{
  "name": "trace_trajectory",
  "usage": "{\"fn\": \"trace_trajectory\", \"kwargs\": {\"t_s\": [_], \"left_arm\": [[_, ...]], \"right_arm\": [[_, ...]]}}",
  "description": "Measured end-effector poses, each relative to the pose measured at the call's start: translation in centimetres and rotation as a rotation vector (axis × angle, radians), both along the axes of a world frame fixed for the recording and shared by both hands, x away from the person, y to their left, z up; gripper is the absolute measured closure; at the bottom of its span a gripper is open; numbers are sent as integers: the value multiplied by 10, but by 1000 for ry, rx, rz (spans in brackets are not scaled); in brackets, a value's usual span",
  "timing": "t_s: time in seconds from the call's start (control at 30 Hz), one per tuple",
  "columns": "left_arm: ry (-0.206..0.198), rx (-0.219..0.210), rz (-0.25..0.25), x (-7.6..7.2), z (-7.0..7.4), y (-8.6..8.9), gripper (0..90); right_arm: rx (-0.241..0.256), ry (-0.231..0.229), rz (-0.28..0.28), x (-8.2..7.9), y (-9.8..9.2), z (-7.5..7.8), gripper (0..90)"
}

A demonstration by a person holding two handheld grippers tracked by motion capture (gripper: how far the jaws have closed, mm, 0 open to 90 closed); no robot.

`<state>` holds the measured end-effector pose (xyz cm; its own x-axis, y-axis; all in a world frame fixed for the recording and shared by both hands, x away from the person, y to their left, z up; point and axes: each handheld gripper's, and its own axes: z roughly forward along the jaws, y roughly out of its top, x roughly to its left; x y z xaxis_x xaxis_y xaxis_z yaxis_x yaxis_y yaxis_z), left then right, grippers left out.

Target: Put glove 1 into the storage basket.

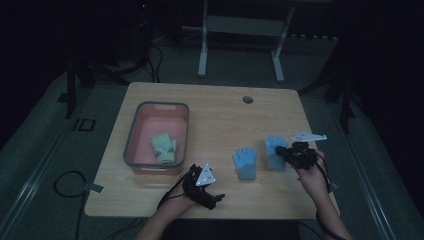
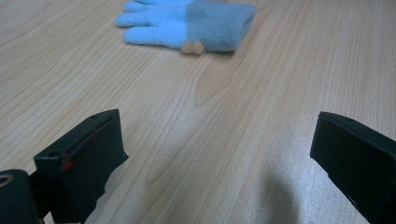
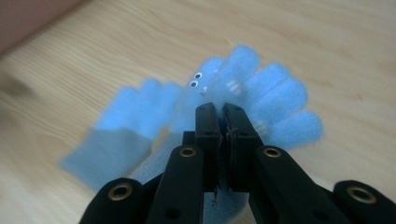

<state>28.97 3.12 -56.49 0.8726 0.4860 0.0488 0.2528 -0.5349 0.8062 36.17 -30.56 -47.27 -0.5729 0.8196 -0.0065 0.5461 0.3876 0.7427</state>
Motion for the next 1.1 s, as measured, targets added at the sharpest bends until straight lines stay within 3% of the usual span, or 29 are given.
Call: {"fn": "trace_trajectory", "kwargs": {"t_s": [0.2,0.47,0.73,1.1], "left_arm": [[-2,1,-1,0,0,0,31],[-1,3,-2,0,0,0,31],[-1,4,-2,0,0,0,31],[3,2,-8,0,-1,0,31]], "right_arm": [[24,-18,71,-3,25,17,856],[33,-3,147,-6,56,18,857],[0,47,192,-6,75,-1,856],[-23,108,187,1,80,-30,854]]}}
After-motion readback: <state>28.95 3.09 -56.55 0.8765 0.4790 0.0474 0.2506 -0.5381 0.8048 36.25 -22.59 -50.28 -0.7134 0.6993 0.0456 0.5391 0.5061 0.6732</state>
